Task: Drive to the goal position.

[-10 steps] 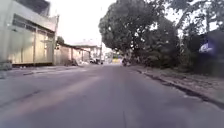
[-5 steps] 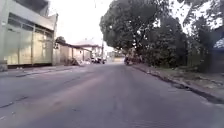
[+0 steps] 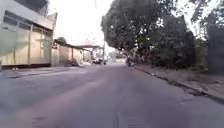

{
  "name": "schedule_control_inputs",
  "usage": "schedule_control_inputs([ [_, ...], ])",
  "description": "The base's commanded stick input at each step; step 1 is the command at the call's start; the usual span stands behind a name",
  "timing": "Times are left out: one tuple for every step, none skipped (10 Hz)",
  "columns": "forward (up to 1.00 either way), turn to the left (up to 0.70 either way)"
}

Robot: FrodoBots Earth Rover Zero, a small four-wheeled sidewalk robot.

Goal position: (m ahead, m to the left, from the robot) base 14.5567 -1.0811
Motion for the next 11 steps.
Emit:
schedule_control_inputs([
  [1.0, 0.0],
  [1.0, 0.0],
  [1.0, 0.0],
  [1.0, 0.0],
  [1.0, 0.0],
  [1.0, 0.0],
  [1.0, 0.0],
  [1.0, 0.0],
  [1.0, 0.0],
  [1.0, 0.0],
  [1.0, 0.0],
])
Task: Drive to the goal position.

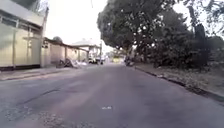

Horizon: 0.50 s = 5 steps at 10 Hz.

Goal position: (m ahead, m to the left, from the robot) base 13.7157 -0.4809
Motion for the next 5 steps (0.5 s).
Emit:
schedule_control_inputs([
  [1.0, 0.0],
  [1.0, 0.0],
  [1.0, 0.0],
  [1.0, 0.0],
  [1.0, 0.0],
])
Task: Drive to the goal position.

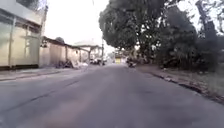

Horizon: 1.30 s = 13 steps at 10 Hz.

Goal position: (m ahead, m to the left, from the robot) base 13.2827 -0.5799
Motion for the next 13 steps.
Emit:
schedule_control_inputs([
  [1.0, 0.0],
  [1.0, 0.0],
  [1.0, 0.0],
  [1.0, 0.0],
  [1.0, 0.0],
  [1.0, 0.0],
  [1.0, 0.0],
  [1.0, 0.0],
  [1.0, 0.0],
  [1.0, 0.0],
  [1.0, 0.0],
  [1.0, 0.0],
  [1.0, -0.26],
])
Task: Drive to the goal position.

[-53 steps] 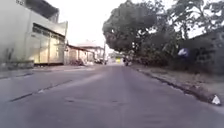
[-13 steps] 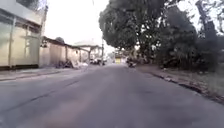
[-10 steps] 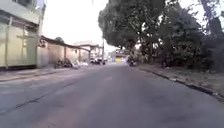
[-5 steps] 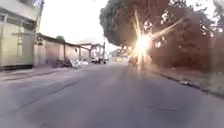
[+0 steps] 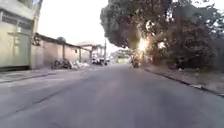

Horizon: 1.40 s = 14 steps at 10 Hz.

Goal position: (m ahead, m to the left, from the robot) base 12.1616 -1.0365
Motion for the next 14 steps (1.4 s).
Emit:
schedule_control_inputs([
  [1.0, -0.39],
  [1.0, -0.4],
  [1.0, -0.1],
  [1.0, 0.0],
  [1.0, 0.0],
  [1.0, 0.0],
  [1.0, 0.0],
  [1.0, 0.0],
  [1.0, 0.0],
  [1.0, 0.0],
  [1.0, 0.0],
  [1.0, 0.0],
  [1.0, 0.0],
  [1.0, 0.0],
])
